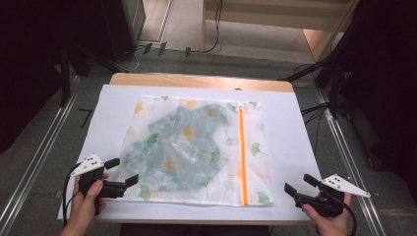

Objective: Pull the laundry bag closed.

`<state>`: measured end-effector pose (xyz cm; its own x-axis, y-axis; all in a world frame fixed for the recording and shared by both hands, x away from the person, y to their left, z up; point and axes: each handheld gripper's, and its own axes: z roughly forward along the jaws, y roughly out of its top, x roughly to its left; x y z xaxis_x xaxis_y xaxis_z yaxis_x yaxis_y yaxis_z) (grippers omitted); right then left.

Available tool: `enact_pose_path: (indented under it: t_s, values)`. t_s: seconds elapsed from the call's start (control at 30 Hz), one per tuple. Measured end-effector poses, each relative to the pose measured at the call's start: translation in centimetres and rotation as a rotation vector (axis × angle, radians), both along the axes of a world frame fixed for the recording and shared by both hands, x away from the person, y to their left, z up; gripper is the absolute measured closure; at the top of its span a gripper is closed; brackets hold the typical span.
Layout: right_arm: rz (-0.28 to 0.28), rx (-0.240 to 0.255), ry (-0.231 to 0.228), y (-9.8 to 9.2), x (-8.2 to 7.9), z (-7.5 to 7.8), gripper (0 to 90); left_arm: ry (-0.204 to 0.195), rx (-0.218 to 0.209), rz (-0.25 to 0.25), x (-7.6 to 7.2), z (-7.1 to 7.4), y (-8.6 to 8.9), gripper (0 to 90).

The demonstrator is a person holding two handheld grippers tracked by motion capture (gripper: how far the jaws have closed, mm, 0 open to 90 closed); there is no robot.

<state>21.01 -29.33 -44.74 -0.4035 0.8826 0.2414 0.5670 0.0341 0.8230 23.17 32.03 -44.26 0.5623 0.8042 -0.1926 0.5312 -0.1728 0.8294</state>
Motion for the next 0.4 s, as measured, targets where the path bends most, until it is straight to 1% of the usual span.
enact_pose_path:
  t_s: [0.03,0.07,0.1,0.13,0.17,0.2,0.23,0.33,0.37,0.4]
  values:
    - [0.001,-0.017,-0.001,0.1,0.2,-0.1,13.8,-0.003,0.008,0.003,-0.1,0.0,0.2,0.0]
    - [0.001,-0.023,-0.002,0.2,0.3,-0.1,13.8,-0.007,0.018,0.018,-0.1,0.1,0.3,0.0]
    - [0.002,-0.020,0.001,0.2,0.5,-0.1,13.8,-0.005,0.019,0.032,-0.1,0.3,0.5,0.0]
    - [0.003,-0.015,0.000,0.3,0.6,-0.1,13.8,0.000,0.009,0.039,-0.1,0.3,0.6,0.0]
    - [0.001,-0.015,0.000,0.3,0.7,-0.1,13.8,0.013,-0.012,0.043,-0.1,0.3,0.8,0.0]
    - [0.005,-0.016,0.002,0.4,0.7,-0.1,13.8,0.024,-0.024,0.050,0.0,0.2,1.0,0.0]
    - [0.010,-0.019,0.002,0.5,0.7,-0.2,13.8,0.033,-0.017,0.063,0.0,0.1,1.1,0.0]
    - [0.022,-0.019,0.009,0.6,0.7,-0.3,13.8,0.039,0.008,0.074,0.2,-0.1,1.2,0.0]
    - [0.028,-0.020,0.012,0.8,0.8,-0.3,13.8,0.046,0.007,0.081,0.3,-0.2,1.2,0.0]
    - [0.035,-0.023,0.021,0.9,0.9,-0.4,13.8,0.060,0.005,0.085,0.4,-0.3,1.2,0.0]
